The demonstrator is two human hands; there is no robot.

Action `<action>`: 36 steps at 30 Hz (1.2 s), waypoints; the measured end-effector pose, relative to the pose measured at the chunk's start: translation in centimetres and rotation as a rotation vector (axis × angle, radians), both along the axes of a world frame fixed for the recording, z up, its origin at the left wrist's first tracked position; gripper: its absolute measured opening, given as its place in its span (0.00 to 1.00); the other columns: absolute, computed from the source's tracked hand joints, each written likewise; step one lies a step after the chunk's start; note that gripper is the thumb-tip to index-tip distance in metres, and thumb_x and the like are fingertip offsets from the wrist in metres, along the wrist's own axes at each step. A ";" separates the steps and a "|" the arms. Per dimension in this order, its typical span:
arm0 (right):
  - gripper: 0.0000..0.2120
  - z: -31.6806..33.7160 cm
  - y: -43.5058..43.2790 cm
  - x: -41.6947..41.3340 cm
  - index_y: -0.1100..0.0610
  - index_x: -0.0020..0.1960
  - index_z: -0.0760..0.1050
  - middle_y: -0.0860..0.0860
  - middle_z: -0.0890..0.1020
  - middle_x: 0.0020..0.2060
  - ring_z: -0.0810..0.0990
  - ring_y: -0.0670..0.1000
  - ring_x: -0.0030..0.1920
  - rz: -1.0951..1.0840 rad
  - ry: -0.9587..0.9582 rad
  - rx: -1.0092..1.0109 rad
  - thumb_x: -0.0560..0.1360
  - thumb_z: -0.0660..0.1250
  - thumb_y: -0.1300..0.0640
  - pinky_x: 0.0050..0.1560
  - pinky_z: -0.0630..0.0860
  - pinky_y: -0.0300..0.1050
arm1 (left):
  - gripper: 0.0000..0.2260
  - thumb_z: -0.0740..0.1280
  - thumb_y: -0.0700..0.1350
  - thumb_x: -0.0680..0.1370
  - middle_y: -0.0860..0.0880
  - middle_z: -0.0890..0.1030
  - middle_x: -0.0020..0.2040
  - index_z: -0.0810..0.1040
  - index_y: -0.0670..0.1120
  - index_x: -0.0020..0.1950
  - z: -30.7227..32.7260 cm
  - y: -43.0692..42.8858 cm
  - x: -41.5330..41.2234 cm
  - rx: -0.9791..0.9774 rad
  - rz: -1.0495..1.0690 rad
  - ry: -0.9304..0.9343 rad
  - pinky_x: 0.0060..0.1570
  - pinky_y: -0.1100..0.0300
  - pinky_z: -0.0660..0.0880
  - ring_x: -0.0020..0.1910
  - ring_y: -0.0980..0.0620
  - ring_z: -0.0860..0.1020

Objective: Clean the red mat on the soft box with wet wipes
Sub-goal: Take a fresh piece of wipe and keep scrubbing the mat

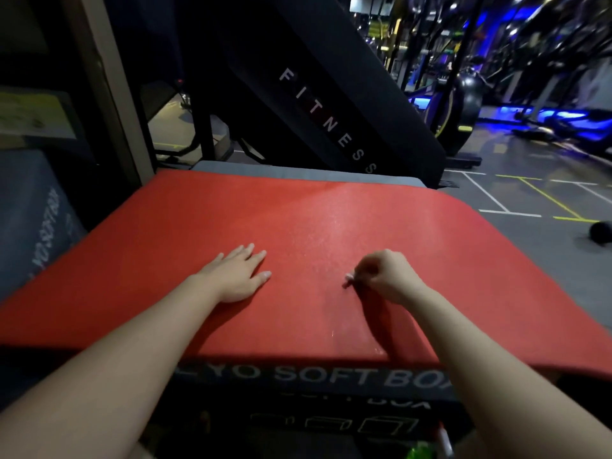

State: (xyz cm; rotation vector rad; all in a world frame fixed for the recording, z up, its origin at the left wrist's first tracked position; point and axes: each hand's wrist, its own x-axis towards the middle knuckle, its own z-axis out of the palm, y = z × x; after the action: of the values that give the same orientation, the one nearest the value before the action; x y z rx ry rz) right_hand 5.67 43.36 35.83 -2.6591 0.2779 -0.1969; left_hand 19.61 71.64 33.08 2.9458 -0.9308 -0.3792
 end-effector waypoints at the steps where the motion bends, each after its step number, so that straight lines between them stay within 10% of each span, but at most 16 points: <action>1: 0.06 -0.4 0.3 0.2 0.56 0.45 0.85 0.52 0.85 0.41 0.79 0.47 0.40 -0.023 -0.037 -0.013 0.72 0.75 0.54 0.42 0.72 0.40 | 0.30 0.50 0.64 0.84 0.49 0.46 0.84 0.49 0.54 0.84 0.1 0.0 -0.3 -0.001 0.005 0.002 0.80 0.46 0.47 0.83 0.50 0.46; 11: 0.06 2.2 2.9 -8.7 0.45 0.47 0.84 0.40 0.85 0.38 0.81 0.38 0.40 0.295 0.363 -0.065 0.71 0.74 0.53 0.43 0.77 0.36 | 0.28 0.48 0.61 0.86 0.49 0.47 0.84 0.49 0.54 0.84 -0.5 2.5 -3.8 -0.015 -0.014 -0.042 0.80 0.47 0.47 0.83 0.50 0.47; 36: 0.10 -1.2 3.2 -0.5 0.53 0.44 0.84 0.49 0.84 0.38 0.80 0.49 0.39 -0.006 -0.082 0.015 0.72 0.75 0.46 0.38 0.71 0.40 | 0.31 0.49 0.64 0.84 0.48 0.46 0.84 0.49 0.54 0.84 -0.1 4.0 -3.6 -0.023 0.019 -0.013 0.80 0.45 0.47 0.83 0.46 0.46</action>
State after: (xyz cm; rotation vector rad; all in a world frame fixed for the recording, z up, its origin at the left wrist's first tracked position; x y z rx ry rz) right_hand 5.20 46.58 34.61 -2.6278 0.2591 -0.3038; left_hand 15.97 75.60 33.01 2.9372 -0.9021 -0.3465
